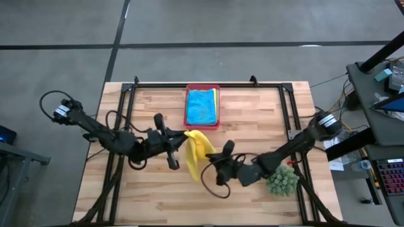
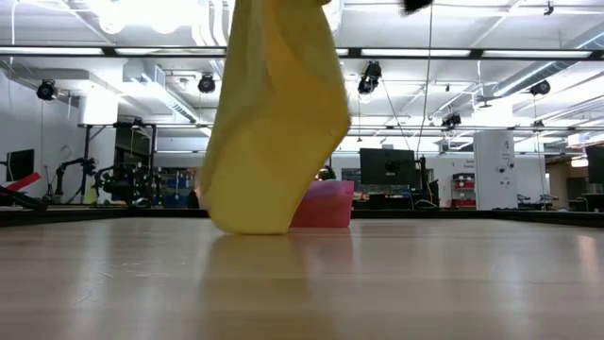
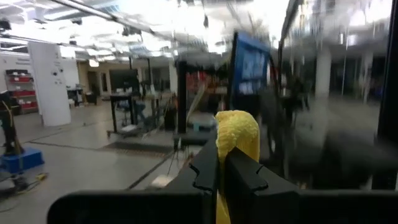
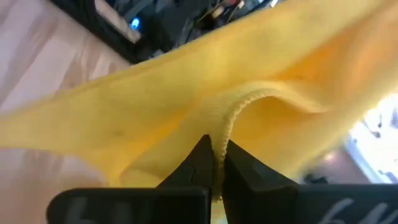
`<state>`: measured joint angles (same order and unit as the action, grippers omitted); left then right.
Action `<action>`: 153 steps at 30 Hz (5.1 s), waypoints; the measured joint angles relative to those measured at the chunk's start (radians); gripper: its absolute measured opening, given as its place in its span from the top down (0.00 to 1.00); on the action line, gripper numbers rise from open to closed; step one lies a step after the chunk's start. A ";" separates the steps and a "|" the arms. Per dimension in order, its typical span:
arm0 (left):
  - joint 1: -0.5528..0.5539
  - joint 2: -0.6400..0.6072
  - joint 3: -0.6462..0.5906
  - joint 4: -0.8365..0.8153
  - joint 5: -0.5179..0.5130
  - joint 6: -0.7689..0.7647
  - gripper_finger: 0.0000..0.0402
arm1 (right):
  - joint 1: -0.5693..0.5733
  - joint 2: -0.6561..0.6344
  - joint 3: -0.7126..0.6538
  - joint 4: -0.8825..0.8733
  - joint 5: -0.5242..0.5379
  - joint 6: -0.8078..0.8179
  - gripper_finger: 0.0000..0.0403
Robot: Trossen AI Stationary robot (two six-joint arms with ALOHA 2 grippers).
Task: Fold microfiber towels
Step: Fold the yellow towel
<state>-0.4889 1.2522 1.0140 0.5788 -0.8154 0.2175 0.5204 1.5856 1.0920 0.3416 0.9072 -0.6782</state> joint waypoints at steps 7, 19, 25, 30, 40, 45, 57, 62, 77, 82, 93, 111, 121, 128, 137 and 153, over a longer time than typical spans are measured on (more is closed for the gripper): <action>-0.002 -0.073 -0.001 -0.391 0.003 -0.074 1.00 | -0.025 -0.233 0.181 -0.706 -0.250 0.423 0.98; 0.012 -0.306 -0.002 -0.738 0.012 -0.151 1.00 | -0.203 -0.458 0.298 -0.951 -0.390 0.327 0.98; 0.050 -0.412 -0.006 -0.859 0.123 -0.032 1.00 | -0.272 -0.479 0.304 -0.951 -0.468 0.283 0.98; 0.040 -0.392 -0.009 -0.953 0.274 -0.081 1.00 | -0.263 -0.463 0.284 -0.995 -0.669 0.354 0.98; -0.054 -0.143 -0.013 -0.914 0.650 -0.124 1.00 | -0.162 -0.409 0.178 -1.014 -0.956 0.530 0.98; -0.115 -0.003 -0.013 -0.871 0.688 -0.286 1.00 | -0.080 -0.368 0.125 -0.974 -0.971 0.632 0.98; -0.191 0.315 -0.013 -0.641 0.883 -0.609 1.00 | 0.031 -0.162 0.003 -0.753 -1.044 0.857 0.98; -0.194 0.370 -0.013 -0.616 0.888 -0.629 1.00 | 0.034 -0.080 -0.015 -0.725 -1.046 0.906 0.98; -0.165 0.164 -0.011 -0.957 0.582 -0.528 1.00 | -0.042 -0.194 0.015 -0.969 -0.785 0.801 0.98; -0.131 -0.014 -0.011 -1.042 0.374 -0.389 1.00 | -0.126 -0.338 0.068 -1.085 -0.593 0.691 0.98; 0.058 -0.353 -0.011 -0.978 0.212 -0.007 1.00 | -0.327 -0.514 0.139 -0.987 -0.449 0.410 0.98; -0.072 -0.211 -0.012 -0.934 0.550 -0.134 1.00 | -0.169 -0.452 0.188 -1.054 -0.911 0.612 0.98; -0.213 0.032 -0.007 -0.877 0.582 -0.411 1.00 | 0.002 -0.284 0.179 -0.992 -1.017 0.753 0.98; -0.235 0.218 -0.007 -0.789 0.678 -0.541 1.00 | 0.041 -0.125 0.179 -0.945 -1.022 0.808 0.98; -0.209 0.344 -0.007 -0.827 0.663 -0.662 1.00 | 0.002 0.030 0.153 -0.946 -1.014 0.868 0.98; -0.113 0.324 -0.007 -1.157 0.488 -0.727 1.00 | -0.186 0.052 0.112 -1.030 -0.854 0.761 0.98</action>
<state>-0.6016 1.5762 1.0069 -0.5787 -0.3272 -0.5092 0.3349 1.6373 1.2039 -0.6888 0.0532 0.0829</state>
